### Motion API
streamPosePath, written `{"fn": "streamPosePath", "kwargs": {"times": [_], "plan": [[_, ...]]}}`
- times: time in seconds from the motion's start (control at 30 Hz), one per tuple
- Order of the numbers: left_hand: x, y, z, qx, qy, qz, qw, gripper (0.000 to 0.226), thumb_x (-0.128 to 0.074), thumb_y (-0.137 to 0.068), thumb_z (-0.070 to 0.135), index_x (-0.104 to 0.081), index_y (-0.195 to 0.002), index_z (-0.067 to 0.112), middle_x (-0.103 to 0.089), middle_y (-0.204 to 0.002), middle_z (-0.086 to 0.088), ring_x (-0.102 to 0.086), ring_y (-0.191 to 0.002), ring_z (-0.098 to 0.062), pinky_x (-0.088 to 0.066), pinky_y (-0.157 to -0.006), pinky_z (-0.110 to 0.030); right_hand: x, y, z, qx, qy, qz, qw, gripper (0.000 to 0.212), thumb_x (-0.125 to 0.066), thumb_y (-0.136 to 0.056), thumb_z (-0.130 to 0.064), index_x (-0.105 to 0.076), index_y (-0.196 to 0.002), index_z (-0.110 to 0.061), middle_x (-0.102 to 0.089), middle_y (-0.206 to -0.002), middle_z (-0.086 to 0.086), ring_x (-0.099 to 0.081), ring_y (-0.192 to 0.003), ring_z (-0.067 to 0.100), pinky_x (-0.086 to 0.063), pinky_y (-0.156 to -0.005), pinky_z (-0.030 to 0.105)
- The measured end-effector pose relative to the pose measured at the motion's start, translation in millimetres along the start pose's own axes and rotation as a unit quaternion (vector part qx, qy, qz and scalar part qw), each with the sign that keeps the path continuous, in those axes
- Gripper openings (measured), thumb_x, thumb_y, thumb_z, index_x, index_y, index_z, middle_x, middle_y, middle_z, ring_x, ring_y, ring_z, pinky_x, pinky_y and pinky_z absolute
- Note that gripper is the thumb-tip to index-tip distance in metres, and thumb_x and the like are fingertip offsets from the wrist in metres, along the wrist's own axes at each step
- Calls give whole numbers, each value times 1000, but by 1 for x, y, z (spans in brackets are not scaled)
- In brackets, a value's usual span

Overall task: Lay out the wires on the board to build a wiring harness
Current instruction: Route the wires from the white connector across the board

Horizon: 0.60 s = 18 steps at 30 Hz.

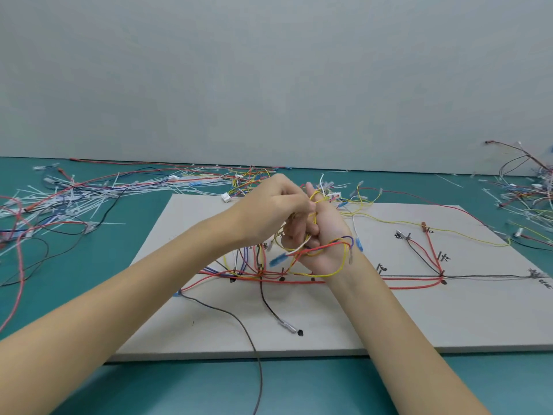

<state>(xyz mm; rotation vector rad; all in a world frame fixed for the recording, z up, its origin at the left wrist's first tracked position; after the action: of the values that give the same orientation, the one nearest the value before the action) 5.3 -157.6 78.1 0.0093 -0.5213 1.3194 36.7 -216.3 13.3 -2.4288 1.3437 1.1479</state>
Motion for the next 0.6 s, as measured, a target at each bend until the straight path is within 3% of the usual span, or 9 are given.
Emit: {"fn": "streamPosePath", "kwargs": {"times": [0.1, 0.23, 0.3, 0.37, 0.43, 0.53, 0.6], "plan": [[11, 2, -7, -1, 15, 81, 997, 37, -51, -89, 8, -66, -56, 3, -66, -57, -8, -63, -63, -12, -44, -60, -18, 1, -1, -8, 22, -8, -12, 1000, 66, -32, -101, -38, -57, -45, -15, -27, -29, -5, -20, -20, 7, -7, -40, 13], [39, 5, -24, 48, 166, 216, 961, 35, -43, -101, 18, -71, -82, 9, -73, -73, -1, -67, -73, -9, -51, -67, -19, 5, 2, -19, 76, 35, 22, 996, 30, -43, -98, -32, -59, -84, -10, -19, -33, -5, -14, -26, 8, -9, -37, 14], [44, 5, -26, 54, 236, 220, 945, 32, -42, -102, 19, -70, -91, 8, -73, -77, -2, -68, -75, -10, -52, -69, -20, 4, 2, -18, 80, 54, 26, 995, 35, -50, -95, -44, -60, -94, -10, -18, -36, -5, -13, -27, 8, -12, -34, 14], [45, 5, -22, 53, 259, 206, 942, 33, -42, -101, 19, -70, -87, 9, -73, -77, -3, -69, -74, -11, -53, -66, -19, 2, 2, -14, 74, 63, 33, 995, 54, -60, -81, -60, -58, -101, -10, -16, -39, -5, -12, -29, 8, -12, -34, 15], [43, 7, -19, 54, 254, 200, 945, 34, -41, -100, 18, -66, -78, 10, -72, -73, -4, -69, -70, -14, -53, -62, -18, -1, 3, -12, 50, 56, 6, 997, 68, -60, -65, -70, -59, -97, -10, -16, -38, -5, -13, -27, 7, -9, -34, 15], [33, 9, -15, 56, 249, 171, 952, 35, -39, -98, 13, -55, -67, 10, -68, -65, -8, -64, -60, -19, -50, -55, -20, -11, 8, -6, -7, 64, -82, 995, 63, -51, -61, -78, -60, -71, -17, -20, -33, -5, -15, -24, 6, -6, -35, 16], [23, 9, -14, 61, 208, 146, 965, 37, -38, -95, 9, -51, -60, 11, -63, -60, -7, -58, -59, -22, -46, -54, -22, -19, 12, -3, -24, 73, -137, 988, 61, -47, -62, -81, -57, -67, -21, -22, -31, -5, -17, -23, 6, -11, -31, 15]]}}
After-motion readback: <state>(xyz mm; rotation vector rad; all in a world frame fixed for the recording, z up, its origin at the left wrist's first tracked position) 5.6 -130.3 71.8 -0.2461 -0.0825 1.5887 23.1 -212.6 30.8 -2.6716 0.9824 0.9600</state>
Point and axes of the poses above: each hand's wrist, its own y-axis away from the middle knuckle, its own x-axis out of the back of the hand, z = x × y, the point moved 6 cm from there along -y, towards the middle knuckle
